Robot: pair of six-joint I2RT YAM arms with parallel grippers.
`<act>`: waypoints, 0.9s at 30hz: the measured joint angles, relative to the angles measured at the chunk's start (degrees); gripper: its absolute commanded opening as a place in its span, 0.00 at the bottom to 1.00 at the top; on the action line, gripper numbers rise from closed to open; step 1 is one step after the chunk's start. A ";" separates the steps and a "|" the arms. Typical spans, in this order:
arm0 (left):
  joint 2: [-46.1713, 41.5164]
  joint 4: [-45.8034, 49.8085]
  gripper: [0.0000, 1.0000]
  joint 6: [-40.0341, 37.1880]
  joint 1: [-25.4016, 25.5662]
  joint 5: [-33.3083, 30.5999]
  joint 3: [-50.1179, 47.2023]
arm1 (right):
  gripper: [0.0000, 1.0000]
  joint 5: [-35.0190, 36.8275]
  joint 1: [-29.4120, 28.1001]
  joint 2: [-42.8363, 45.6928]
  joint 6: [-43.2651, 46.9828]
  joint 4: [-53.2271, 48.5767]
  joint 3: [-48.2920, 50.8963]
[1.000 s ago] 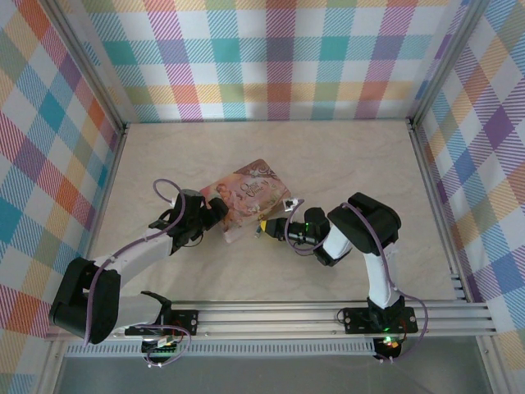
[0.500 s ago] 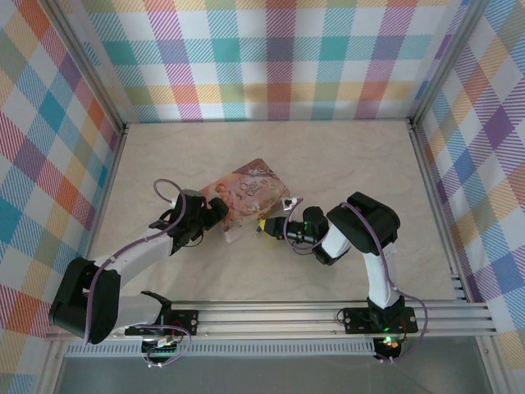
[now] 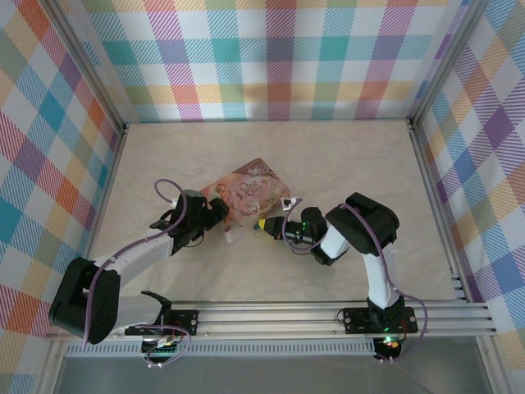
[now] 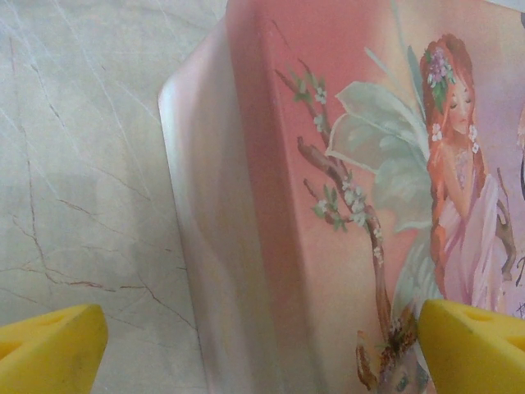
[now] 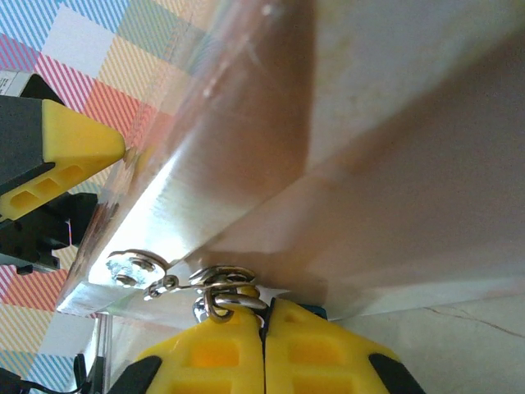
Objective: Unlock a padlock with a key
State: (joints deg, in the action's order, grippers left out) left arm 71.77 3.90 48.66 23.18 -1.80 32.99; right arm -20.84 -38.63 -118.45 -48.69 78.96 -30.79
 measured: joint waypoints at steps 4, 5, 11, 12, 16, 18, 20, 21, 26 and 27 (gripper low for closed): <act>-0.02 0.00 0.96 0.00 0.02 -0.02 0.00 | 0.03 1.01 -0.17 0.13 0.04 0.59 0.61; -0.02 0.00 0.96 0.00 0.04 0.02 0.00 | 0.03 1.49 -0.17 0.35 0.04 0.59 0.83; -0.04 0.04 0.96 0.00 0.44 0.66 0.00 | 0.01 3.80 -0.04 1.53 0.00 0.31 2.19; -0.04 0.04 0.96 -0.02 0.44 0.68 0.00 | 0.01 4.20 0.04 1.66 -0.02 0.13 2.40; -0.07 0.07 0.97 -0.02 0.44 0.83 0.00 | 0.00 5.40 0.46 2.45 -0.22 -0.20 3.04; -0.07 0.09 0.96 -0.02 0.48 0.87 0.00 | 0.00 5.51 0.48 2.69 -0.28 -0.20 3.37; -0.07 0.09 0.96 -0.02 0.55 0.85 0.00 | 0.00 5.53 0.50 2.78 -0.39 -0.22 3.43; -0.07 0.11 0.96 0.00 0.59 0.85 0.00 | 0.00 5.51 0.59 2.80 -0.39 -0.24 3.43; -0.07 0.11 0.96 -0.02 0.74 0.90 0.00 | 0.00 5.49 0.85 2.80 -0.44 -0.26 3.45; -0.07 0.09 0.96 -0.02 0.74 0.90 0.00 | 0.00 5.46 0.85 2.82 -0.48 -0.28 3.45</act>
State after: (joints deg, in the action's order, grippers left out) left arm 71.70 3.99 48.64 23.92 -0.91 32.99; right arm -15.38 -37.78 -115.63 -49.17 78.67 -27.33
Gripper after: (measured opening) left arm 0.964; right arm 0.049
